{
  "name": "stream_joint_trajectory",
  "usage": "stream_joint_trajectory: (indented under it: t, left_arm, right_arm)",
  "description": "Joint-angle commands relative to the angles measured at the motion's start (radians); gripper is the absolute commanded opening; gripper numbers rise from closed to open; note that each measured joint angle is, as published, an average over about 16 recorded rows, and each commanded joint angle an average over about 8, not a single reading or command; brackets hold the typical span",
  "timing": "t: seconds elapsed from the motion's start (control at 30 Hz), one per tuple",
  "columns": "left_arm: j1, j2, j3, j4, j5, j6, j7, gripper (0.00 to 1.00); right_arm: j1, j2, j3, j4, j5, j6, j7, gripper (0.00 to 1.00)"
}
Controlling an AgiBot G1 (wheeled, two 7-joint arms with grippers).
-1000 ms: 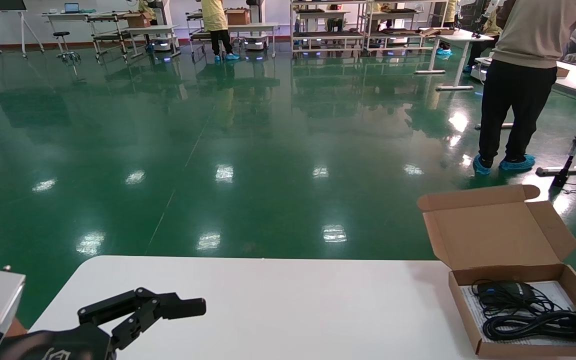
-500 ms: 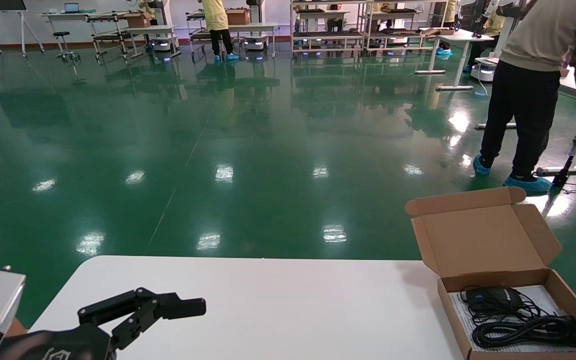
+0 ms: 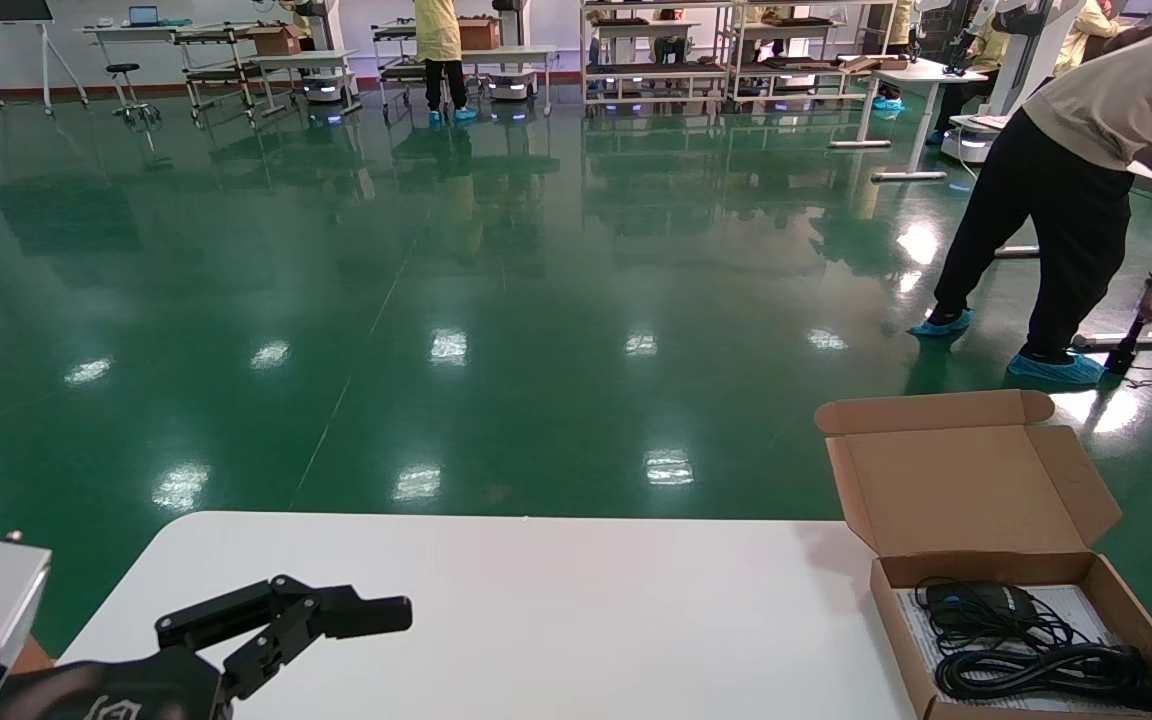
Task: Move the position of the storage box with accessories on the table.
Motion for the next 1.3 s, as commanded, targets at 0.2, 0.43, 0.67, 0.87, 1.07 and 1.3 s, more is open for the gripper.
stream_joint_trajectory:
  t: [0.2, 0.43, 0.67, 0.87, 1.07, 1.3]
  left_arm:
    - [0.000, 0.000, 0.000, 0.000, 0.000, 0.000, 0.000, 1.00]
    - [0.000, 0.000, 0.000, 0.000, 0.000, 0.000, 0.000, 1.00]
    - [0.000, 0.000, 0.000, 0.000, 0.000, 0.000, 0.000, 1.00]
    - [0.000, 0.000, 0.000, 0.000, 0.000, 0.000, 0.000, 1.00]
    - [0.000, 0.000, 0.000, 0.000, 0.000, 0.000, 0.000, 1.00]
    - [0.000, 0.000, 0.000, 0.000, 0.000, 0.000, 0.000, 1.00]
  right_arm:
    - [-0.007, 0.000, 0.003, 0.001, 0.004, 0.009, -0.011, 1.00]
    - [-0.011, -0.001, 0.007, 0.001, 0.010, 0.017, -0.019, 1.00]
    - [0.000, 0.003, 0.012, 0.006, 0.016, 0.018, -0.024, 1.00]
    - [0.021, 0.010, 0.015, 0.010, 0.022, 0.008, -0.026, 1.00]
    - [0.048, 0.024, 0.019, 0.014, 0.027, -0.025, -0.024, 1.00]
    - [0.100, 0.048, 0.019, 0.026, 0.026, -0.093, -0.017, 1.00]
